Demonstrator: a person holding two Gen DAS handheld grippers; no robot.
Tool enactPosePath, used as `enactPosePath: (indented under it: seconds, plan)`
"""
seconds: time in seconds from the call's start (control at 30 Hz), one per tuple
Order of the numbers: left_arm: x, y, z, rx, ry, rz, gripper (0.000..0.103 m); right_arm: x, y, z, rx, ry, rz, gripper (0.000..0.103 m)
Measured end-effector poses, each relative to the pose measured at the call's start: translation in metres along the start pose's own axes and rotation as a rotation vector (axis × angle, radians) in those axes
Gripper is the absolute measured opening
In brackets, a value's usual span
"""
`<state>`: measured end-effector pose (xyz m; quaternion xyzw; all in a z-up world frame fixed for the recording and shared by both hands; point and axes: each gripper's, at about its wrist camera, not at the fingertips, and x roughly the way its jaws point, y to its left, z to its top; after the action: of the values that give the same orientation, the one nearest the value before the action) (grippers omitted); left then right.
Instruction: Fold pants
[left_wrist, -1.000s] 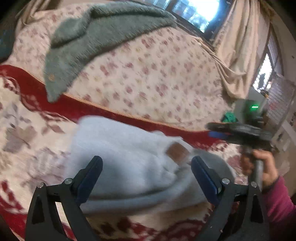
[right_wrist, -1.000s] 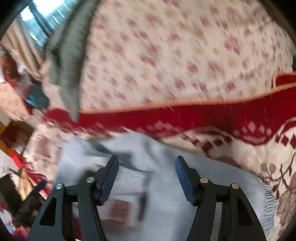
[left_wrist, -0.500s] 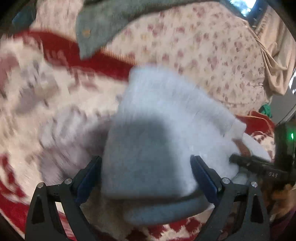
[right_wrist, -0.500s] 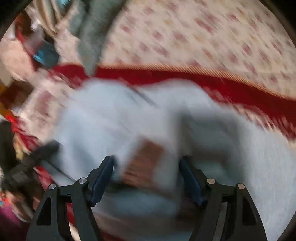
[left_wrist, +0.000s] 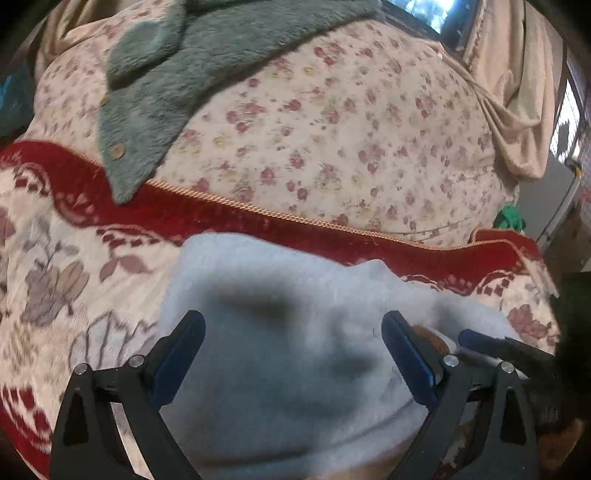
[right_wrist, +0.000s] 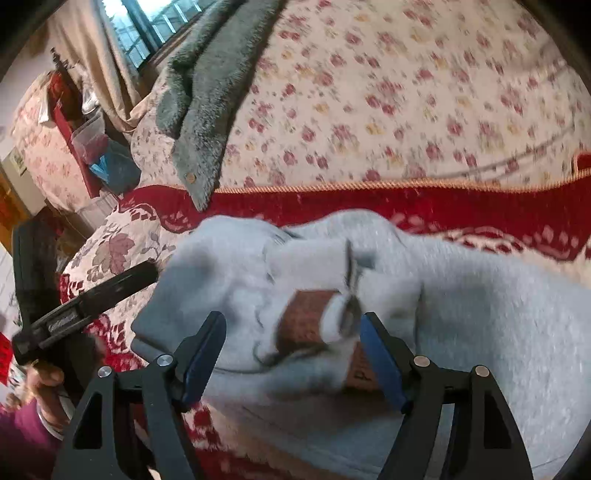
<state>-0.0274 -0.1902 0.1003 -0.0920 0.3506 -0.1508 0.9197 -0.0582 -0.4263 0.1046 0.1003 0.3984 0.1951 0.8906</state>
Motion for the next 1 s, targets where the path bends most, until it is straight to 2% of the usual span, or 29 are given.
enactPosePath:
  seconds: [0.17,0.23,0.33,0.47,0.53,0.63,0.77,1.0]
  plan:
    - [0.034,-0.014,0.008,0.022,0.046,0.006,0.096,0.017,0.013,-0.004,-0.052,0.025,-0.084,0.079]
    - [0.045,-0.016,0.008,0.023,0.061,0.018,0.096,0.023,0.008,-0.008,-0.028,0.038,-0.082,0.079]
    - [0.067,-0.017,0.006,0.021,0.112,0.041,0.096,0.040,-0.002,-0.018,0.009,0.101,-0.087,0.079]
    - [0.088,-0.020,0.003,0.042,0.169,0.105,0.096,0.028,-0.004,-0.020,0.011,0.079,-0.058,0.079]
    - [0.086,-0.019,0.002,0.038,0.161,0.102,0.096,0.008,-0.012,-0.022,0.082,0.047,0.005,0.080]
    - [0.076,-0.018,0.001,0.018,0.148,0.066,0.096,-0.018,-0.023,-0.034,0.163,0.021,0.052,0.088]
    - [0.060,-0.023,-0.001,-0.013,0.136,0.005,0.096,-0.047,-0.041,-0.060,0.233,0.049,0.032,0.090]
    - [0.040,-0.058,-0.005,0.062,0.124,-0.042,0.096,-0.077,-0.062,-0.085,0.335,0.038,-0.035,0.093]
